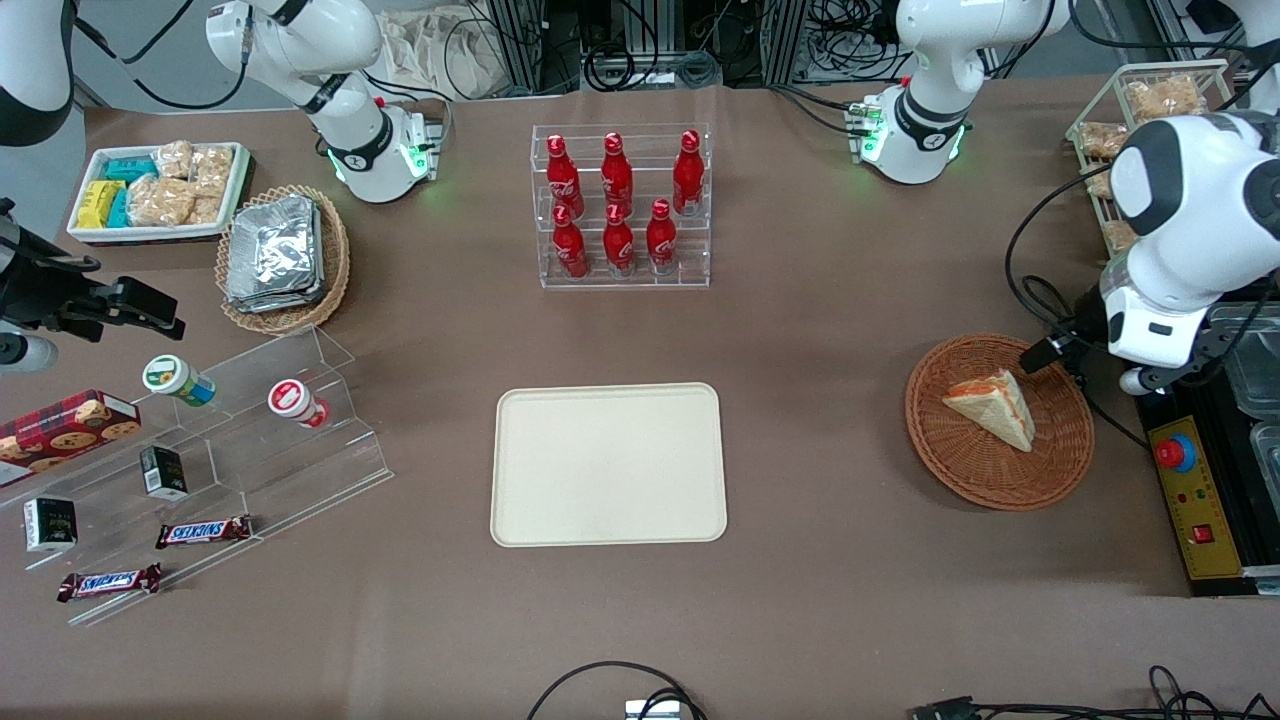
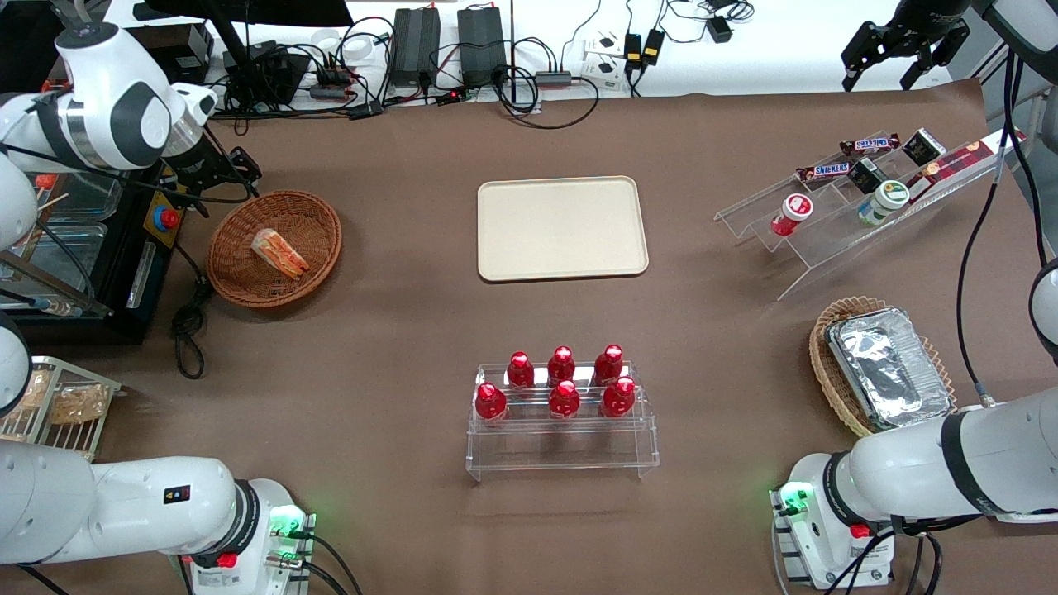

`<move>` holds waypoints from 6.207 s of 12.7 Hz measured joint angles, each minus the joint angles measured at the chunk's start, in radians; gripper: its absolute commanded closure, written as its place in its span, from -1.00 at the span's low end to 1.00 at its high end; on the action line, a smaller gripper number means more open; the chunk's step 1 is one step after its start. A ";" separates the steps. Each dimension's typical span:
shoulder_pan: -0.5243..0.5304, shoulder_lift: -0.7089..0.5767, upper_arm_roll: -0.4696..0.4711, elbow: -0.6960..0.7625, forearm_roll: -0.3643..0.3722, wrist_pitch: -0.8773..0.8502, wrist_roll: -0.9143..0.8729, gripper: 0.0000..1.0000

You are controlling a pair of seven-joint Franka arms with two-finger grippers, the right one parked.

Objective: Place sandwich from basket to tray
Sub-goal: 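Move the left gripper over the wrapped sandwich in the wicker basket, then lower the open left gripper around the sandwich and close it, then lift the sandwich upright out of the basket with the left gripper, then carry the sandwich over the cream tray and lower it onto it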

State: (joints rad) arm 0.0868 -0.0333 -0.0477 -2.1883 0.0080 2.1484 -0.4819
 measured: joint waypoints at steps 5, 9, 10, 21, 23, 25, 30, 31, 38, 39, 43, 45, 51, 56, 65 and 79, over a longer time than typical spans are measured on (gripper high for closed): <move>0.016 0.029 0.000 -0.067 -0.004 0.113 -0.085 -1.00; 0.032 0.103 0.000 -0.080 -0.007 0.210 -0.146 -1.00; 0.031 0.122 -0.001 -0.080 -0.007 0.230 -0.173 -1.00; 0.020 0.258 -0.014 -0.081 -0.008 0.378 -0.408 -1.00; 0.020 0.278 -0.014 -0.088 -0.008 0.410 -0.412 -1.00; 0.020 0.291 -0.014 -0.101 -0.008 0.439 -0.413 -0.71; 0.020 0.294 -0.015 -0.114 -0.005 0.452 -0.411 0.15; 0.019 0.294 -0.015 -0.114 -0.003 0.452 -0.404 0.15; 0.010 0.210 -0.016 -0.107 0.001 0.300 -0.105 0.20; 0.009 0.184 -0.016 -0.106 0.001 0.272 -0.037 0.20; -0.001 0.111 -0.026 -0.076 0.001 0.191 0.216 0.20; -0.002 0.102 -0.057 -0.013 0.001 0.138 0.298 0.20; -0.007 0.148 -0.240 0.223 0.066 0.003 0.336 0.20; -0.083 0.285 -0.294 0.495 0.075 -0.145 0.177 0.21; -0.365 0.631 -0.297 0.816 0.188 -0.160 -0.151 0.20; -0.504 0.900 -0.295 0.892 0.191 -0.035 -0.244 0.17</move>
State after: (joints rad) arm -0.4169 0.8668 -0.3431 -1.2962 0.1992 2.1136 -0.7257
